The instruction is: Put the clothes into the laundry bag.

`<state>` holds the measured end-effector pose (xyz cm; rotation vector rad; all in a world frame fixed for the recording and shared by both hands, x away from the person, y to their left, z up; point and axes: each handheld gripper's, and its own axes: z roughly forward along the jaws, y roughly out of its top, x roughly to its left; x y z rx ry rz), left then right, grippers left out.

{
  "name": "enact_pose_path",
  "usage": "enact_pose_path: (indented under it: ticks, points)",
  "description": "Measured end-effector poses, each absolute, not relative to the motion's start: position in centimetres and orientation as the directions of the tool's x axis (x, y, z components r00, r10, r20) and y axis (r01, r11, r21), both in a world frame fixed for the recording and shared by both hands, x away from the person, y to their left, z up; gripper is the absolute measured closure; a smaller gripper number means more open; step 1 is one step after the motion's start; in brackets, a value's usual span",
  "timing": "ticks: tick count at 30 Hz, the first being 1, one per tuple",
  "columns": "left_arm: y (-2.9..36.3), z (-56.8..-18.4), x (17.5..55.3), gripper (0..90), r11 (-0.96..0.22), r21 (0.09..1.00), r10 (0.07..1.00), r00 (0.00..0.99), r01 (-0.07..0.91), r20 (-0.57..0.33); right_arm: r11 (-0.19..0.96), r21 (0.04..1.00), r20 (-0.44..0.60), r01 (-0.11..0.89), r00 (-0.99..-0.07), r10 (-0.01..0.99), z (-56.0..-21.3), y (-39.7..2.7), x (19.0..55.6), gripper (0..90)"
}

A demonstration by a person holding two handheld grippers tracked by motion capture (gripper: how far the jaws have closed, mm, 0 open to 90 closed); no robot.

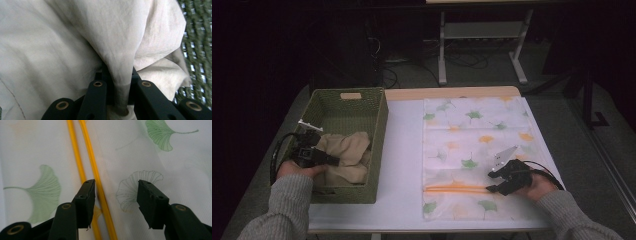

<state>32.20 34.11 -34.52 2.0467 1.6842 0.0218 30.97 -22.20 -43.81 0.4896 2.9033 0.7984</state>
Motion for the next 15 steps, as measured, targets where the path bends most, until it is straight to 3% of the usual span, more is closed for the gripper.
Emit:
enact_pose_path:
  ticks: [9, 15]
  points:
    - [35.2, -34.2, 31.1, 83.2, -0.068, 0.419, 0.902, 0.235, 0.905, -0.362, 0.784, 0.526, 0.01, 0.33, -0.924, 0.383, -43.8, -22.3, 31.6, 80.4]
    - [36.1, -33.9, 30.4, 83.3, -0.026, 0.446, 0.875, 0.236, 0.895, -0.423, 0.782, 0.51, 0.046, 0.359, -0.919, 0.392, -43.2, -22.4, 31.9, 86.8]
